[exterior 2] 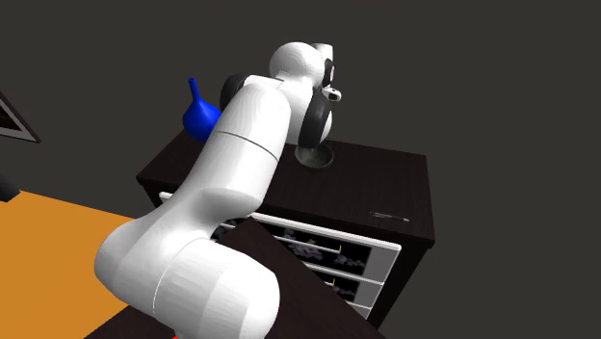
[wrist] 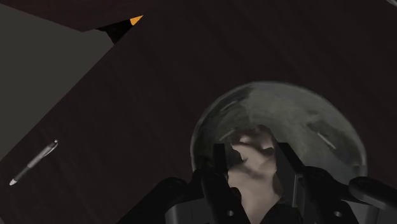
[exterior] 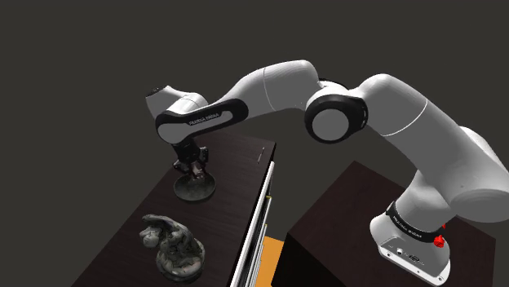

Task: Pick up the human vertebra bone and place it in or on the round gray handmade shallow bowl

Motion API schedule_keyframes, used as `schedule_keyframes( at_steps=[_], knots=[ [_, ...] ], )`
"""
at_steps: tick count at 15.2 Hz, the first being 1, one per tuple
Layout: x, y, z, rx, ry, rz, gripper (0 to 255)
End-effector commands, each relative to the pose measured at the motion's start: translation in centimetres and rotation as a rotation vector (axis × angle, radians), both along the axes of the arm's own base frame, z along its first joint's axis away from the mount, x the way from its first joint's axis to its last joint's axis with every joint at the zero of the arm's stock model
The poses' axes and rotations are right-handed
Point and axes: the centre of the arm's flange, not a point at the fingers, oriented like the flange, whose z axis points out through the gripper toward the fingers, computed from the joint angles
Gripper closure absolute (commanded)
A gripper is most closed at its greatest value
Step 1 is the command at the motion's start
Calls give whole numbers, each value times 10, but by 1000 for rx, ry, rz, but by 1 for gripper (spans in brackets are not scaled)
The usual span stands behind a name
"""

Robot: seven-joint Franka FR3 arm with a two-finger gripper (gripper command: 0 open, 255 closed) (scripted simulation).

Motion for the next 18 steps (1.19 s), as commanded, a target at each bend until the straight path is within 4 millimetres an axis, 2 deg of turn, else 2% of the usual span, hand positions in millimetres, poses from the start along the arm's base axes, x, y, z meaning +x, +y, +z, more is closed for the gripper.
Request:
schedule_keyframes(
  at_steps=[1,7,14,15,18],
  knots=[
    [1,0,-11,0,0,0,255],
    [1,0,-42,0,0,0,255],
    [1,0,-42,0,0,0,255],
    [1,0,-42,0,0,0,0],
    [1,0,-42,0,0,0,0]
  ],
)
